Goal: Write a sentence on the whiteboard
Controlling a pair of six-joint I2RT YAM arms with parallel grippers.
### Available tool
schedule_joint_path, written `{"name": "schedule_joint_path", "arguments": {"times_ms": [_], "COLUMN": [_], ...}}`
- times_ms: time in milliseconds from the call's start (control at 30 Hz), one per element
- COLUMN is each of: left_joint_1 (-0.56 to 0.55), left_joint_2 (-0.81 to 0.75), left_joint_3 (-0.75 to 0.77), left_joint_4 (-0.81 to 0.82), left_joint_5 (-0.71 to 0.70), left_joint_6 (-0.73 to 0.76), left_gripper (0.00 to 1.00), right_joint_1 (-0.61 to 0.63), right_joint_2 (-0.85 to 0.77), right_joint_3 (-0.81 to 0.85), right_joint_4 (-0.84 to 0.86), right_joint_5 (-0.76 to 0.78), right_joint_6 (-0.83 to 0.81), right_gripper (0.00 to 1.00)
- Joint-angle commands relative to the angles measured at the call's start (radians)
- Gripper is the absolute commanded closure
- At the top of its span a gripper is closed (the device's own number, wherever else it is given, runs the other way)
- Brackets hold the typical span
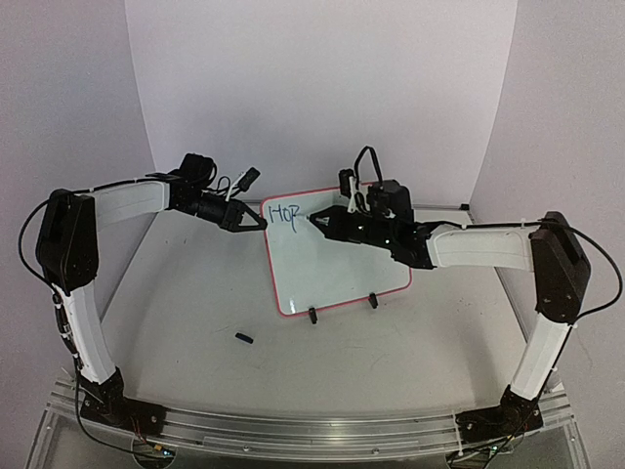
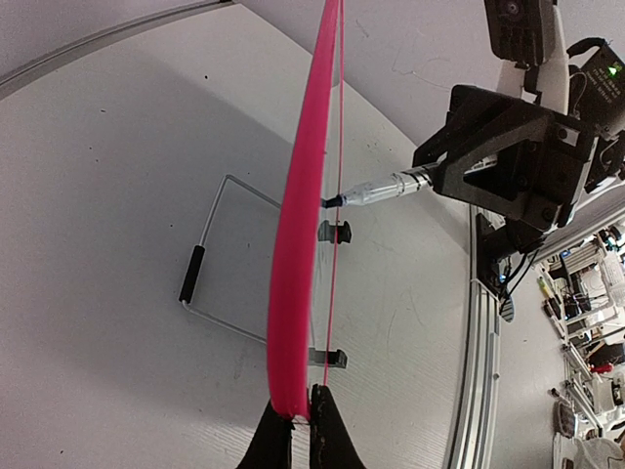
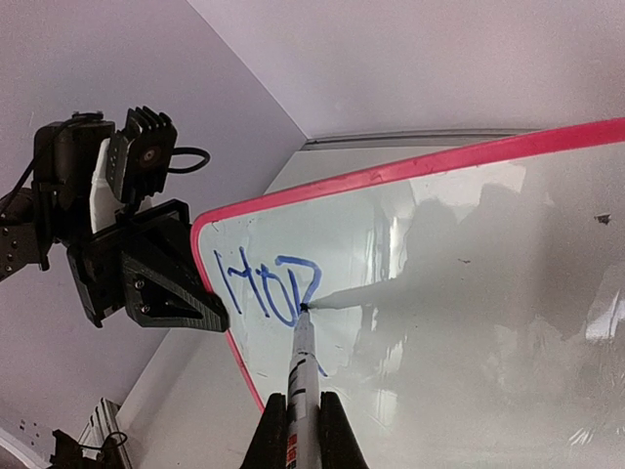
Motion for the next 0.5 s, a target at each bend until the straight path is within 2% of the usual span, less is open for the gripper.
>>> {"name": "schedule_joint_path", "arguments": {"times_ms": [0, 200, 467], "left_joint_1": [-0.04, -0.04, -0.04], "left_joint_2": [-0.001, -0.001, -0.005], "left_joint_3": [0.01, 0.01, 0.01], "left_joint_4": [-0.073, -0.075, -0.076], "left_joint_5": [-0.028, -0.03, -0.032], "left_joint_6": [0.064, 0.063, 0.064], "left_gripper": [1.0, 1.0, 1.0], "right_joint_1": [-0.002, -0.002, -0.003], "right_joint_2": [0.006, -0.061, -0.114], "right_joint_3": [0.016, -0.027, -0.078], "right_joint_4": [0.007, 0.09, 0.079], "right_joint_5": [-0.012, -0.067, 0.02], "right_joint_6": [0.0, 0.015, -0.003], "right_gripper": [1.0, 1.0, 1.0]}}
